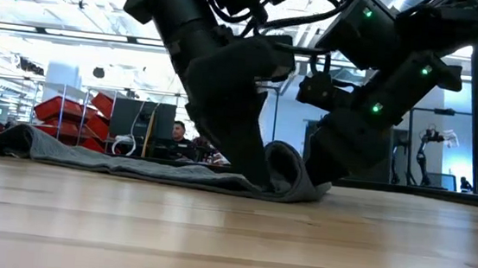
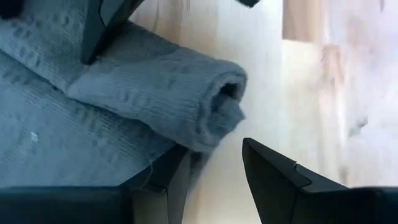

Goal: Roll towel
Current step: Roll the gray towel

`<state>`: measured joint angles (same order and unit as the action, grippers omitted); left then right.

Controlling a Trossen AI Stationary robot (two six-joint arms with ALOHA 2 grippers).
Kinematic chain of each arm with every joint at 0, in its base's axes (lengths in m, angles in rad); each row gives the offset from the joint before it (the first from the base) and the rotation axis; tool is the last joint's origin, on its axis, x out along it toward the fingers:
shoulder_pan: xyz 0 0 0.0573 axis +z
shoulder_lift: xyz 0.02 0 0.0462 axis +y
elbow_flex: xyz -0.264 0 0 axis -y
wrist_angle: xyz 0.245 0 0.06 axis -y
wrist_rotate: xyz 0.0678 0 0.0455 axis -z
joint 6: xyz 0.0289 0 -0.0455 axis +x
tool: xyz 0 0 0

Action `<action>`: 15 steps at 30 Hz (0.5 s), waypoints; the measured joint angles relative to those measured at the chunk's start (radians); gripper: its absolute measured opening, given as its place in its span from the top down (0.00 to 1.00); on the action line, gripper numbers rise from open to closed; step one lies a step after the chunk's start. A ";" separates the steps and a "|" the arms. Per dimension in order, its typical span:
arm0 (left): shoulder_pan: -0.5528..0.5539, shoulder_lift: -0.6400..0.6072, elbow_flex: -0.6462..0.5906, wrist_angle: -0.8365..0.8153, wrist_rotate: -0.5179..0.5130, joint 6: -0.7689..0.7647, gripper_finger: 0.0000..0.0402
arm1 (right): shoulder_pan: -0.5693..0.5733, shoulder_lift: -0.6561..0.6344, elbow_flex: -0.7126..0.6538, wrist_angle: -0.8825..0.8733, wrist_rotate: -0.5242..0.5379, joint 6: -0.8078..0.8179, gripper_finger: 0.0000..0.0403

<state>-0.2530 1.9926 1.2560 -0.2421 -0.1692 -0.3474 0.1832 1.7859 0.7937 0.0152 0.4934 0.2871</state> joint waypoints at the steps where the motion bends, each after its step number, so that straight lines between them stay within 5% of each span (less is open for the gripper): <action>1: -0.008 0.000 0.000 0.013 -0.001 -0.029 0.67 | 0.000 0.000 0.000 -0.002 0.000 0.001 0.44; 15: -0.051 0.007 -0.038 0.158 -0.124 -0.331 0.67 | -0.002 0.000 0.000 -0.006 0.005 0.003 0.44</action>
<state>-0.3039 1.9999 1.2179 -0.0839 -0.2929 -0.6783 0.1814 1.7859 0.7940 0.0090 0.4988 0.2897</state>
